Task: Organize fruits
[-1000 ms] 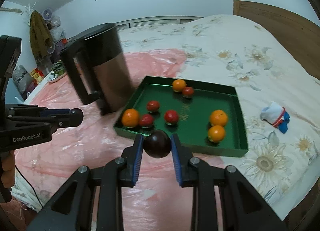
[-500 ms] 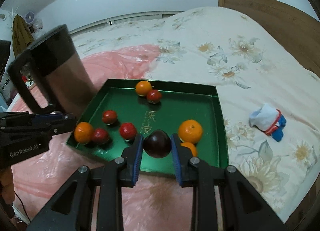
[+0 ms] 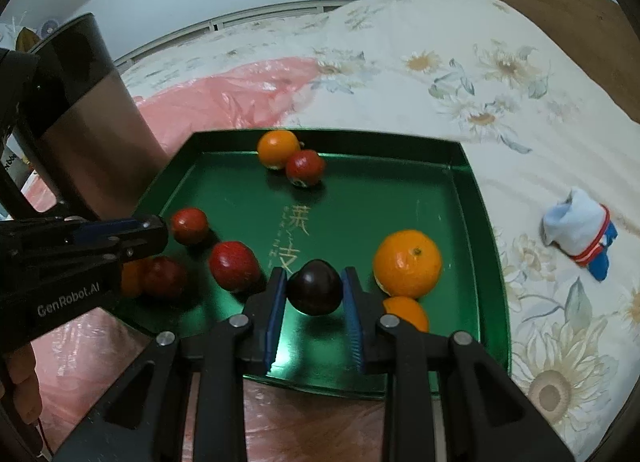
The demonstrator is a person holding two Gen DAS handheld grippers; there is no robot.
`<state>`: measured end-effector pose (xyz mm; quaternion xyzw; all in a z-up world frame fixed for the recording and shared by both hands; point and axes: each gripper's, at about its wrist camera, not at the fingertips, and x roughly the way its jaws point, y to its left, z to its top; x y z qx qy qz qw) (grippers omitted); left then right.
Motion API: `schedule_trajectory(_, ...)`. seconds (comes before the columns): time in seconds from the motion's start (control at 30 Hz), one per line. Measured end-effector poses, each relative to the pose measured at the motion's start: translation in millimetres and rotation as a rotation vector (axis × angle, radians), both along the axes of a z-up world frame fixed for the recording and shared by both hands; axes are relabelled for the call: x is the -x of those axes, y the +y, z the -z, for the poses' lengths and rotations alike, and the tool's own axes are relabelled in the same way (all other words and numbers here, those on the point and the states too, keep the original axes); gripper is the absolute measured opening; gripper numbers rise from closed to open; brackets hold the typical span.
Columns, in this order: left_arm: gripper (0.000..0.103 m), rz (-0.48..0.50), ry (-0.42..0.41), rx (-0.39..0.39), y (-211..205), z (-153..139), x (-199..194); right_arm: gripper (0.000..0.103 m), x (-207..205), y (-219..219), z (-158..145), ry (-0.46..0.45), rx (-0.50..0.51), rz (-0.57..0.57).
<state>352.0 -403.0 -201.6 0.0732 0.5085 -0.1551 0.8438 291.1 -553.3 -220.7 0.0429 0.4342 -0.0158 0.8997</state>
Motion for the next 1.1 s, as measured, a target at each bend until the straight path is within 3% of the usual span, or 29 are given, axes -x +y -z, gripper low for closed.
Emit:
schedule_trajectory(0.77,0.024,-0.034,0.006,0.011,-2.7,16.0,-16.0,0.059,-8.6,-0.1,12.4,0.014,0.014,0.013)
schedule_trajectory(0.8,0.030,-0.034,0.005,0.011,-2.8,15.6,-15.8,0.079,-7.8,0.6,11.3,0.009,0.016,0.008)
schedule_trajectory(0.87,0.040,-0.031,0.000,0.015,-2.2,14.1,-14.5,0.103,-5.6,2.6,9.4,-0.002,0.028,0.017)
schedule_trajectory(0.97,0.051,-0.011,-0.025,0.016,-3.8,6.8,-9.2,0.103,-2.9,2.3,9.9,0.001,0.030,0.031)
schedule_trajectory(1.1,0.058,0.013,-0.049,-0.001,-5.3,-3.3,1.5,0.103,4.8,-1.5,11.2,0.004,0.034,0.060)
